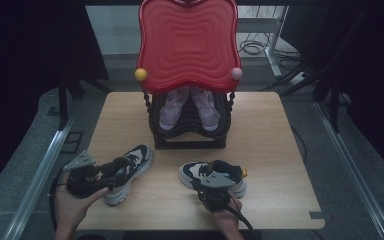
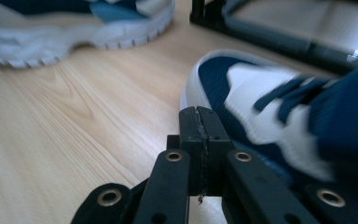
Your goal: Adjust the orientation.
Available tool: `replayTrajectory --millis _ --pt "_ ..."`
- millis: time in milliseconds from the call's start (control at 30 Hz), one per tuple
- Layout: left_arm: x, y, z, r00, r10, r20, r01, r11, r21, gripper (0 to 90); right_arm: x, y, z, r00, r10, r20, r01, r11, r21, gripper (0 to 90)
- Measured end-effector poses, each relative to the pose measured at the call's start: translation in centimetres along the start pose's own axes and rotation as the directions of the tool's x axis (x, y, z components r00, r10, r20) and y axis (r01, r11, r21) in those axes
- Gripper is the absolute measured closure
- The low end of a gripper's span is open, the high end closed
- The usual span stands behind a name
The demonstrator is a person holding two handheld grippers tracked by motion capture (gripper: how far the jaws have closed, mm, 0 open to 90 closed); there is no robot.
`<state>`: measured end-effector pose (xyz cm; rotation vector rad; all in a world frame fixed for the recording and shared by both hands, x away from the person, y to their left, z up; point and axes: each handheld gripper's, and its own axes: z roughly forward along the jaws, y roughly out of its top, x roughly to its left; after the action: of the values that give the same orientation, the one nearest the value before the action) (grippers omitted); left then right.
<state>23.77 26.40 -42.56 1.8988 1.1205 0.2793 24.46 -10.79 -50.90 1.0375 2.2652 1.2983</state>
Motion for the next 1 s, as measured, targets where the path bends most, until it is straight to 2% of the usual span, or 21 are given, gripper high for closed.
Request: replayTrajectory --millis 67,167,333,467,600,767,1000 --pt "0.0 0.0 0.0 1.0000 0.003 0.000 -0.003 1.0000 0.002 38.7 -0.4 0.6 -1.0 0.9998 0.015 -0.009 -0.015 0.9995 -0.027 90.0" --pt "0.0 0.0 0.0 1.0000 0.004 0.000 -0.004 1.0000 0.001 38.7 -1.2 1.4 -2.5 0.9998 0.020 0.001 -0.020 0.9975 -0.067 90.0" --pt "0.0 0.0 0.1 1.0000 0.004 -0.001 -0.004 1.0000 0.004 38.7 -3.6 2.5 -4.9 0.9984 0.033 0.046 -0.026 0.9904 -0.136 90.0" --pt "-0.2 0.0 0.3 0.9999 0.010 0.001 -0.010 0.9999 0.009 38.7 -5.6 3.1 -6.2 0.9954 0.046 0.085 -0.030 0.9844 -0.173 90.0" --pt "-0.2 0.0 0.4 0.9999 0.011 -0.001 -0.011 0.9999 0.010 38.7 -7.8 3.4 -7.3 0.9915 0.081 0.101 -0.061 0.9798 -0.190 90.0" --pt "0.0 0.0 0.6 1.0000 0.006 0.001 -0.006 0.9999 0.009 38.7 -10.5 3.1 -8.4 0.9818 0.107 0.156 -0.073 0.9750 -0.210 90.0" --pt "0.1 -0.1 0.5 1.0000 0.004 -0.002 -0.004 0.9999 0.010 38.7 -14.2 1.6 -8.8 0.9745 0.163 0.155 -0.134 0.9747 -0.179 90.0"
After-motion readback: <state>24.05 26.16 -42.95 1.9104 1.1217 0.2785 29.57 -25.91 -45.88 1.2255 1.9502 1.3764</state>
